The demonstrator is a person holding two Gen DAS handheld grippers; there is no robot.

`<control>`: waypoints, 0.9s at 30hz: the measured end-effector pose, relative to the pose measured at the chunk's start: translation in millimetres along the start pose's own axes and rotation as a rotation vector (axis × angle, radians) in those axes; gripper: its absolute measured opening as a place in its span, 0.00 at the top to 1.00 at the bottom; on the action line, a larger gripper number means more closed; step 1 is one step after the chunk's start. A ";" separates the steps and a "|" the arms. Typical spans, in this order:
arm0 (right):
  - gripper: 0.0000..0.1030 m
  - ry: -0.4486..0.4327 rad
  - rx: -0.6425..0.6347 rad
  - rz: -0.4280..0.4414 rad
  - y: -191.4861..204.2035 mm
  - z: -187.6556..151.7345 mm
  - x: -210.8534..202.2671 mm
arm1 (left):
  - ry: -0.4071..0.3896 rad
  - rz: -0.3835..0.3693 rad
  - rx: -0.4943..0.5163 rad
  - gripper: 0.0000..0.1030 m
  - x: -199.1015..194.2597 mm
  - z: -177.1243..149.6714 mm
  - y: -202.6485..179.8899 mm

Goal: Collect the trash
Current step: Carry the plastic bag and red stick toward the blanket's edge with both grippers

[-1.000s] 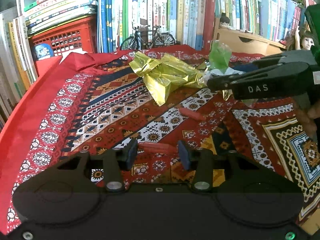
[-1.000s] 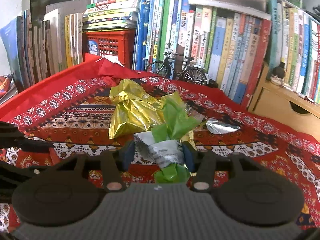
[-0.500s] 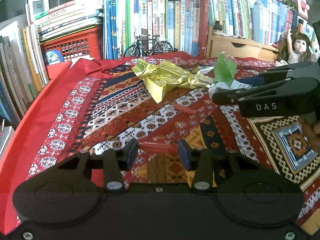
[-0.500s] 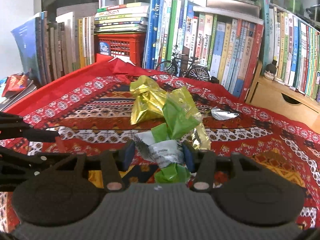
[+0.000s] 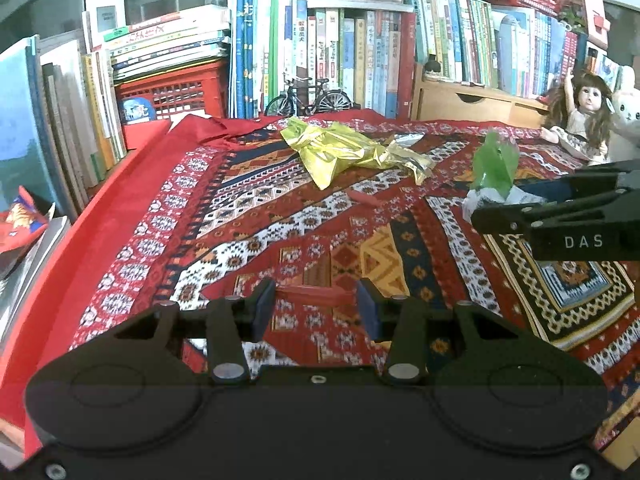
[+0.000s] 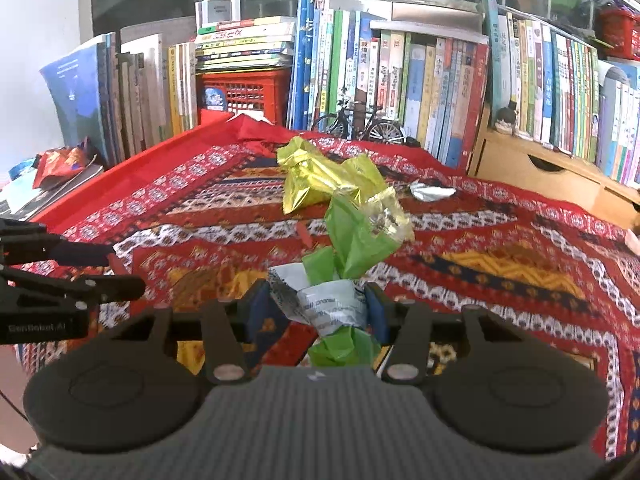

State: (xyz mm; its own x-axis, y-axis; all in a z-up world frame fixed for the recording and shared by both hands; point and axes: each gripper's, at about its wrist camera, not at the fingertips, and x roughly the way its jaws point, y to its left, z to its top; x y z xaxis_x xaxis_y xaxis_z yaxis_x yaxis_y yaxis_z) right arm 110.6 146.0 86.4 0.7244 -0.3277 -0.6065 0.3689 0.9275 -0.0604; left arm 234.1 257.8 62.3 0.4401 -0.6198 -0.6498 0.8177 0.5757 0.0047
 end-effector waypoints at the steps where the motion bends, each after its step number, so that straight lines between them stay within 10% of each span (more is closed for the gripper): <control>1: 0.46 -0.001 -0.001 0.000 2.0 -2.3 -3.5 | 0.000 0.000 0.003 0.59 -4.5 -2.5 -0.5; 27: 0.46 0.000 -0.003 0.032 70.7 -66.6 -90.6 | -0.020 -0.025 0.022 0.59 -104.5 -74.5 -8.0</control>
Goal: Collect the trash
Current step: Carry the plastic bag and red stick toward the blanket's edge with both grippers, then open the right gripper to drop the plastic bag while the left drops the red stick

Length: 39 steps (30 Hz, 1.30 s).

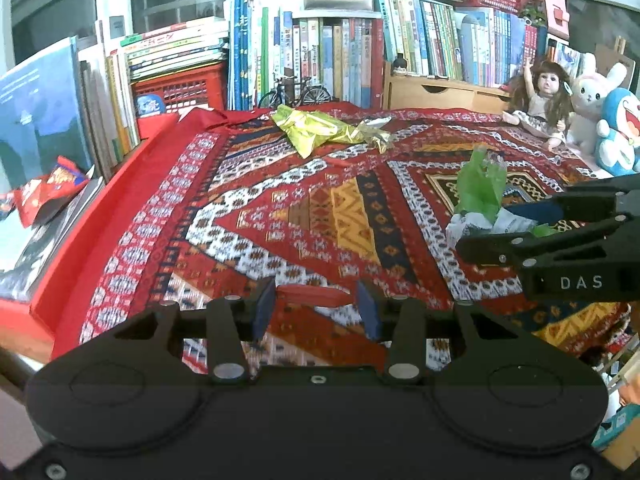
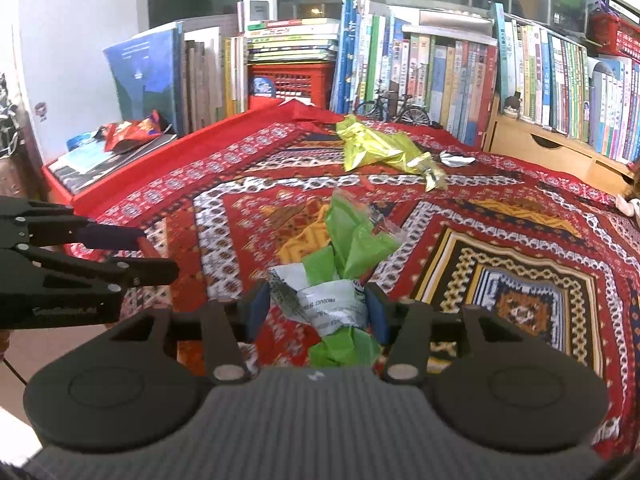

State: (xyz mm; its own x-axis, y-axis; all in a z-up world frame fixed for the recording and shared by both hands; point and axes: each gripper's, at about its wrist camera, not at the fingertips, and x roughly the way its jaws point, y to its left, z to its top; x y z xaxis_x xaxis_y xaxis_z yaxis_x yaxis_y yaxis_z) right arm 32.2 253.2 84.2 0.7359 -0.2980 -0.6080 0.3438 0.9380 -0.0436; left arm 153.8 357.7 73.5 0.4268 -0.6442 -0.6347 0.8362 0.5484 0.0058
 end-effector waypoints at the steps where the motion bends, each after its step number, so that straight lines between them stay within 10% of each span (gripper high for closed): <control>1: 0.46 0.002 -0.002 0.005 4.0 -2.8 -2.8 | 0.001 0.001 -0.003 0.59 -3.7 -3.7 0.9; 39: 0.46 0.078 -0.013 0.097 58.8 -45.7 -18.9 | 0.099 0.012 -0.066 0.47 -41.9 -84.0 13.0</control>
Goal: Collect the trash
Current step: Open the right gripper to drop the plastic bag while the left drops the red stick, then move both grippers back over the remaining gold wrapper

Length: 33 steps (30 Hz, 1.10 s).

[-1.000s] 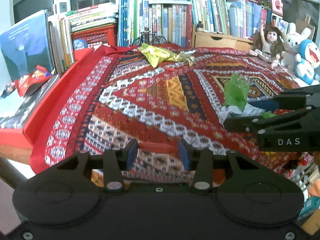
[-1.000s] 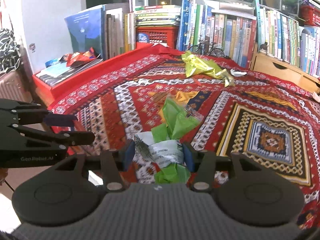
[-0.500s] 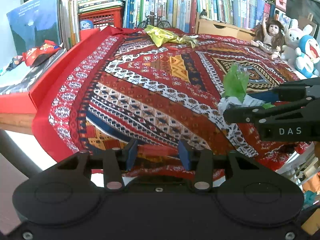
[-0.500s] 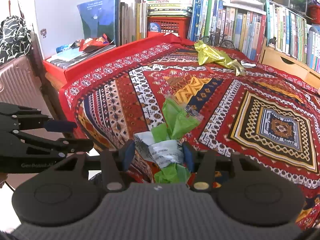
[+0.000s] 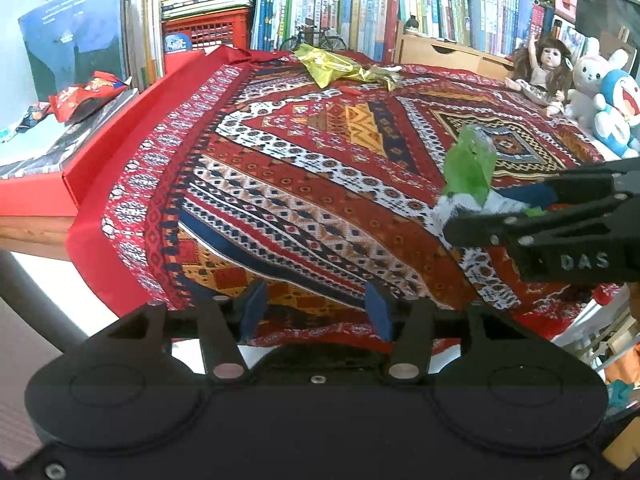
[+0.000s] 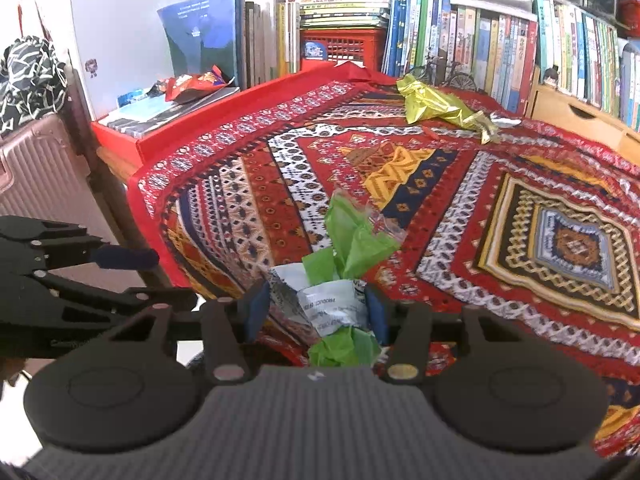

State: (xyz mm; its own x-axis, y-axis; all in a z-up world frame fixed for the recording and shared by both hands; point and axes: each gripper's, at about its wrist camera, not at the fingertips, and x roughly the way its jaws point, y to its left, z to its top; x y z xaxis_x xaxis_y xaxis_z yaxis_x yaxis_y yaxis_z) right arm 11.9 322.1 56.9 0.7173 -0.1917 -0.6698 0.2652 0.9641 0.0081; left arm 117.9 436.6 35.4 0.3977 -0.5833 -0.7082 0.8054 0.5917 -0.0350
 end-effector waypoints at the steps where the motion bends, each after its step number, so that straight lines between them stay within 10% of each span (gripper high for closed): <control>1: 0.46 0.003 -0.001 0.010 2.6 -0.3 0.8 | 0.002 0.007 -0.003 0.47 1.2 0.4 2.6; 9: 0.45 0.033 -0.077 0.091 29.3 -6.8 3.3 | -0.026 0.073 -0.087 0.26 -1.1 6.5 34.7; 14: 0.28 0.032 -0.099 0.112 36.5 -10.1 -0.2 | -0.022 0.092 -0.104 0.19 -1.1 8.9 45.3; 22: 0.00 0.004 -0.110 0.037 34.0 -7.1 -5.9 | -0.017 0.085 -0.077 0.14 1.9 11.0 33.3; 33: 0.00 -0.054 -0.107 -0.081 13.6 6.0 -19.9 | -0.056 0.074 -0.054 0.02 7.6 35.8 21.3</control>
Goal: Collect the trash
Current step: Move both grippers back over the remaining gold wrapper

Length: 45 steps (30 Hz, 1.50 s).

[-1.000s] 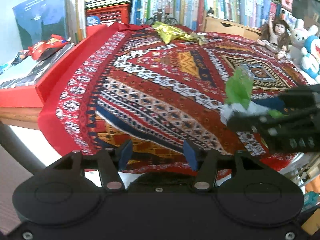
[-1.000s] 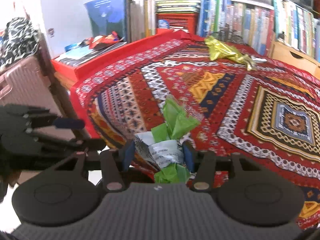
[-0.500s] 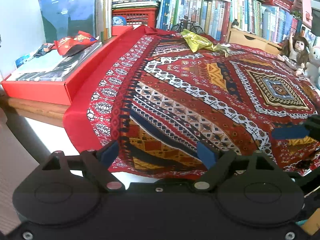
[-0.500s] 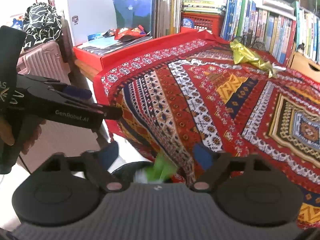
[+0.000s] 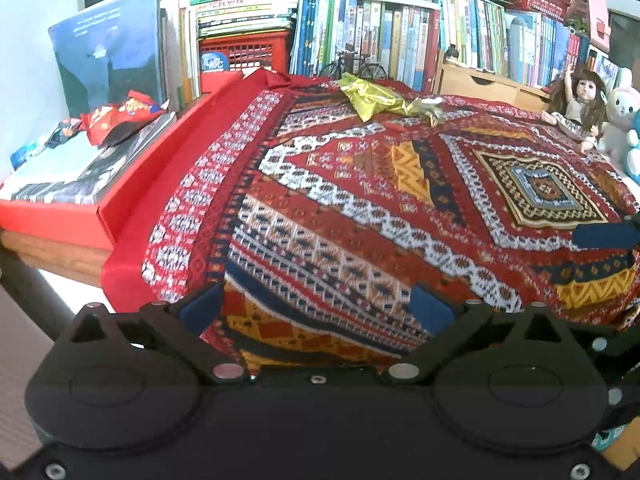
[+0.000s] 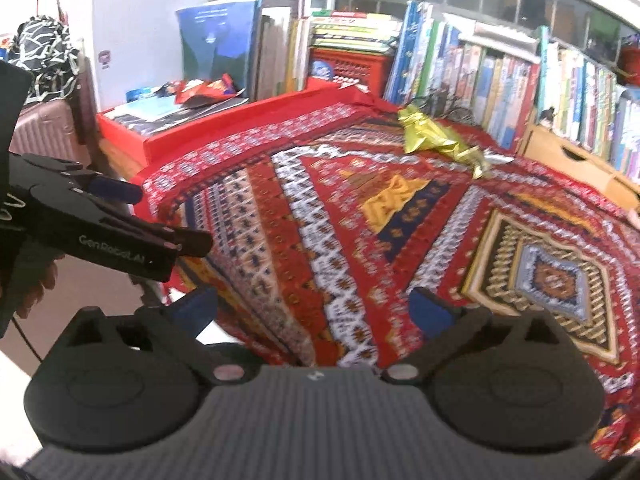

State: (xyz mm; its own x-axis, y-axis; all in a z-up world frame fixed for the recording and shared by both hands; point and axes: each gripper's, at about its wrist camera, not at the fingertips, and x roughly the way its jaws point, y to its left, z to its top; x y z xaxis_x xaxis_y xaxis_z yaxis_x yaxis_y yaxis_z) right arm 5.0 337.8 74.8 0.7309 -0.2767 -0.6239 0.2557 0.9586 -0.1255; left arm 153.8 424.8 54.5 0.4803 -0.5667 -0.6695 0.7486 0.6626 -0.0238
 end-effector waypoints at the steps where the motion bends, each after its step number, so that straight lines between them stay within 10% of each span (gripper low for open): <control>1: 0.00 -0.006 0.001 -0.008 -3.3 2.9 -1.1 | -0.006 -0.007 0.001 0.02 1.0 3.9 -1.4; 26: 0.00 -0.107 0.192 -0.078 -161.4 94.2 75.1 | -0.062 0.003 0.049 0.00 107.4 139.4 -49.1; 45: 0.00 0.057 0.338 -0.102 -281.1 124.1 194.3 | 0.008 -0.040 0.213 0.00 230.5 191.3 -93.0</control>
State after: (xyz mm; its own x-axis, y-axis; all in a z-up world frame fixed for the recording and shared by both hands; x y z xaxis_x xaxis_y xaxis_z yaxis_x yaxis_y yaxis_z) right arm 153.6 6.3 84.5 0.6567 -0.3566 -0.6645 0.5274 0.8470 0.0667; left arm 282.4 138.9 44.4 0.4456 -0.5859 -0.6769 0.8468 0.5211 0.1063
